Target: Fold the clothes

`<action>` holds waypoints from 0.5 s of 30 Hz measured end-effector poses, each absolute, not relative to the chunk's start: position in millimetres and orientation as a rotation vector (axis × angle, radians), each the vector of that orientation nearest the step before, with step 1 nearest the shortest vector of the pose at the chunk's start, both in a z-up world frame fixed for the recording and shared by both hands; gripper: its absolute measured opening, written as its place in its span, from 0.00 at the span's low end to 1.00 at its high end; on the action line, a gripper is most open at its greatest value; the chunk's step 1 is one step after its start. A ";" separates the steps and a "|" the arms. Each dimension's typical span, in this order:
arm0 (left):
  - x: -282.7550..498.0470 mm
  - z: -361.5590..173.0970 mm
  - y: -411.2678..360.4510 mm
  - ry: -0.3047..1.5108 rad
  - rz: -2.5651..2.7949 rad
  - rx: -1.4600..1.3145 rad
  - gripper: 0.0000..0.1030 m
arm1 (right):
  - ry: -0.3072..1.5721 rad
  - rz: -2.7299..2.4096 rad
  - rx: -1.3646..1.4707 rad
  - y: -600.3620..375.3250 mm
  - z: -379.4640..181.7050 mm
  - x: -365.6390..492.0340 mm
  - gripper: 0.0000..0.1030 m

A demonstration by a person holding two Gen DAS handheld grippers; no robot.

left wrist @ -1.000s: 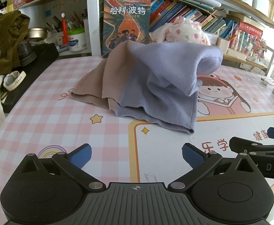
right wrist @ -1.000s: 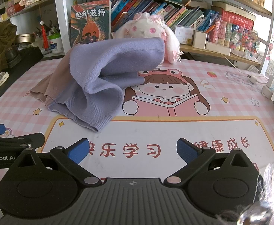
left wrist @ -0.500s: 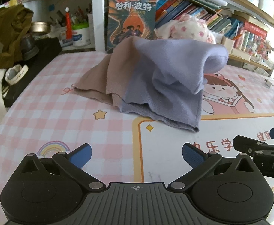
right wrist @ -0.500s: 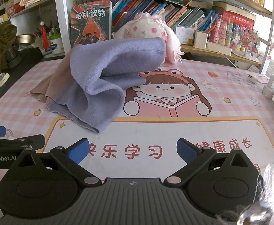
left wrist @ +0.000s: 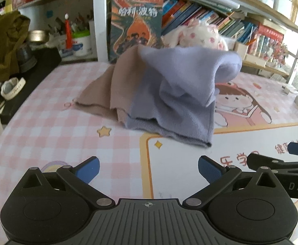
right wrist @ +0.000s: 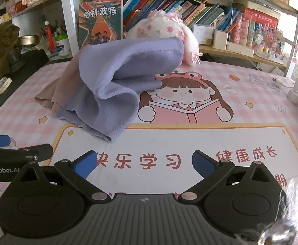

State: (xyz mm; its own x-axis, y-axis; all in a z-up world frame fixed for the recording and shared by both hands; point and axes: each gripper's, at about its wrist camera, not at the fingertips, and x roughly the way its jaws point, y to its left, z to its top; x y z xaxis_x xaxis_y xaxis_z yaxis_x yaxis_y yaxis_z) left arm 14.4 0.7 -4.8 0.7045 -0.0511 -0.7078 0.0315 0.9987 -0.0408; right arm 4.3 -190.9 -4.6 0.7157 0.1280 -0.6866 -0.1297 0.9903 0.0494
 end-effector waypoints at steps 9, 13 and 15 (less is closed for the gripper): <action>26.3 -6.3 -17.3 0.774 -0.048 -0.014 1.00 | 0.788 0.115 0.029 -207.9 -12.0 12.9 0.98; 42.9 -2.7 -36.1 0.742 -0.011 0.009 1.00 | 0.793 0.117 0.053 -224.9 -14.3 24.1 0.98; 51.3 -0.9 -45.5 0.726 0.008 0.020 1.00 | 0.798 0.123 0.070 -235.5 -15.4 32.8 0.98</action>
State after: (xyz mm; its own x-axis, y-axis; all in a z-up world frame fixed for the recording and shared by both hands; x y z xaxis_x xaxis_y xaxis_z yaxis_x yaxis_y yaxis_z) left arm 51.3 -45.5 -0.9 0.7480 0.0142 -0.6636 -0.0006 0.9998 0.0207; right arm 32.8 -235.5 -15.4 0.6914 0.1361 -0.7095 -0.0830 0.9905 0.1092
